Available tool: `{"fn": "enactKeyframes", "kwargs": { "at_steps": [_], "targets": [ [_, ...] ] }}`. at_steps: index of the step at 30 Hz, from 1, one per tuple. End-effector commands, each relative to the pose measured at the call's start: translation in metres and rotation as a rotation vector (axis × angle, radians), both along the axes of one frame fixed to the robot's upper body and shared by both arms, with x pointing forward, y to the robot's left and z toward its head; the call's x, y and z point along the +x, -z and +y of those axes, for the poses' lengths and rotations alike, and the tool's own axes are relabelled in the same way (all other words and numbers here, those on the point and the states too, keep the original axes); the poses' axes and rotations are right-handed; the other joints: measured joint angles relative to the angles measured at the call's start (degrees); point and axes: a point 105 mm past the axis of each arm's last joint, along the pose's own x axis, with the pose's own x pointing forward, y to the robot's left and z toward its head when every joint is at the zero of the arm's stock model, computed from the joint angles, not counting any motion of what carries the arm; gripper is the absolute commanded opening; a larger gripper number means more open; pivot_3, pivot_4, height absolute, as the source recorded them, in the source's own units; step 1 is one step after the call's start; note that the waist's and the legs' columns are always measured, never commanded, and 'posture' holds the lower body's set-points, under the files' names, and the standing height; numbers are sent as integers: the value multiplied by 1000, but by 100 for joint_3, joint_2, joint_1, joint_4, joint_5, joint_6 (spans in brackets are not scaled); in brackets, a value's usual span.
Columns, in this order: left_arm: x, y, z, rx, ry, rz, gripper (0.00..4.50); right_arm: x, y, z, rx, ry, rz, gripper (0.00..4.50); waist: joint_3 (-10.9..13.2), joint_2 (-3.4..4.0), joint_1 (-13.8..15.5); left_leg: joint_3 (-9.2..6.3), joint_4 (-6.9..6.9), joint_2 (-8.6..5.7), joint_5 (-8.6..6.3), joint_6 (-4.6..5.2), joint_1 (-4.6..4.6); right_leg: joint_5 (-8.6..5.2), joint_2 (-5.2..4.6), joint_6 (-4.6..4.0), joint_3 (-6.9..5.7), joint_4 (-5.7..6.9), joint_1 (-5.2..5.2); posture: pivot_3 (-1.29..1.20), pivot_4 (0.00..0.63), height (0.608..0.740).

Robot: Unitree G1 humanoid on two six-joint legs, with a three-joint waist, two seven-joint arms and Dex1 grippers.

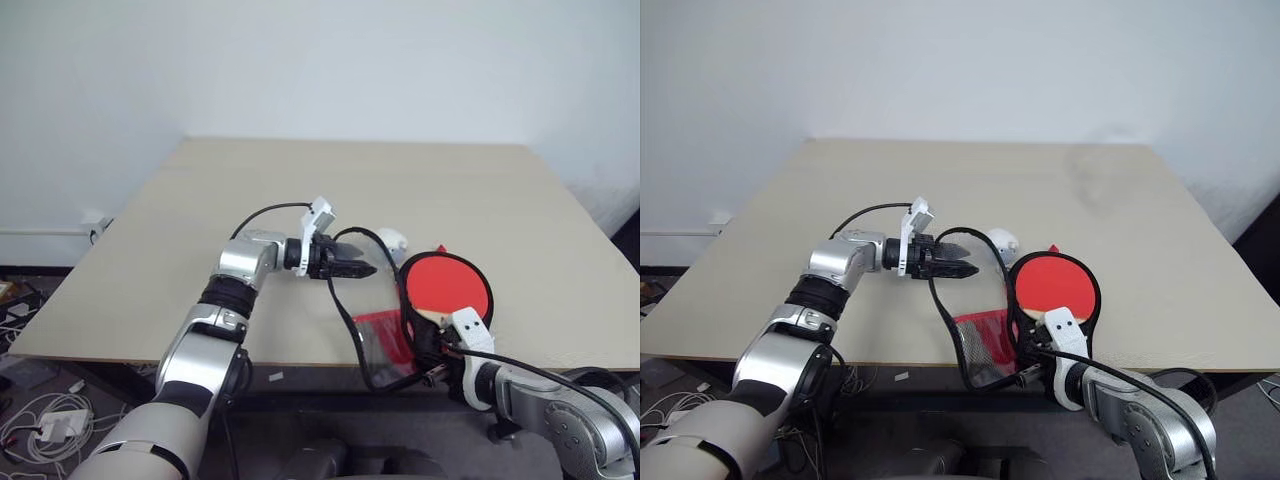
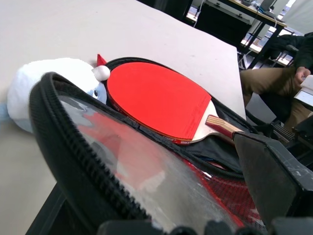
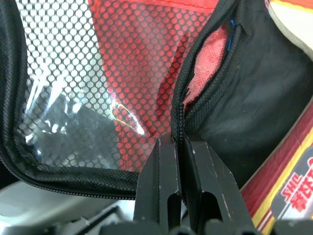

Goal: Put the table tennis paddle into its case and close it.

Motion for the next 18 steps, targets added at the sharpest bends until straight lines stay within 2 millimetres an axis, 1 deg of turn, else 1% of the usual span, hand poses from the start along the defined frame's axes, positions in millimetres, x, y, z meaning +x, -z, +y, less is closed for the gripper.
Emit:
{"fn": "enactKeyframes", "kwargs": {
  "at_steps": [1, 5, 6, 8, 10, 12, 14, 15, 17, 18],
  "targets": [
    [2, -15, -5, -25, 19, -39, 3903, 15, -9, -19, -59, 54, -86, 733, 0, 0, 2, 0, 2, 0, 0, 0, 0, 0, 0, 0, 0, 0, 0, 0, 0, 740],
    [1, -13, -4, -22, 16, -32, 3903, 17, -25, -23, -11, 44, -130, 1971, 2, -2, 58, 0, 10, -3, 0, 1, -3, 0, -3, 1, -2, 0, 4, 0, 0, 740],
    [1, -13, -4, -22, 16, -30, 3903, 19, -28, -25, -11, 45, -142, 1971, 2, -2, 64, 1, 10, -3, 0, 1, -3, 1, -3, 1, -1, 0, 4, 0, 0, 740],
    [1, -12, -5, -20, 17, -28, 3903, 25, -33, -37, -41, 72, -181, 1971, 2, -2, 69, 1, 10, -3, 0, 1, -4, 1, -3, 1, -1, 0, 4, 0, 0, 740],
    [2, -13, -5, -19, 18, -27, 3903, 28, -38, -44, -50, 86, -205, 1971, 3, -3, 67, 2, 10, -3, 0, 1, -4, 1, -4, 1, -1, 0, 4, 0, 0, 740],
    [0, -14, -5, -28, 25, -17, 3903, 37, -51, -52, -32, 124, -274, 1971, 4, -4, 66, 1, 9, -2, 0, 1, -4, 1, -3, 2, -1, 0, 4, 0, 0, 740],
    [-6, -13, -6, -32, 55, 1, 3903, 50, -65, -63, -3, 207, -355, 1971, 4, -4, 65, 1, 8, -2, -1, 2, -4, 1, -3, 1, -1, 0, 3, 0, 0, 740],
    [-8, -13, -6, -33, 67, 7, 3903, 54, -69, -68, 9, 241, -377, 1971, 4, -4, 63, 1, 8, -1, -1, 2, -4, 1, -3, 1, -1, 0, 3, 0, 0, 740],
    [-13, -17, -14, -57, 105, 19, 3903, 68, -77, -85, 41, 369, -423, 1971, 4, -5, 63, 1, 7, -1, 0, 1, -4, 1, -2, 1, 0, 0, 2, 0, 0, 740],
    [-16, -23, -20, -84, 126, 29, 3903, 74, -80, -93, 63, 432, -445, 1971, 4, -4, 68, 1, 7, -1, 0, 1, -4, 1, -1, 1, 0, 0, 2, 0, 0, 740]
  ]
}}
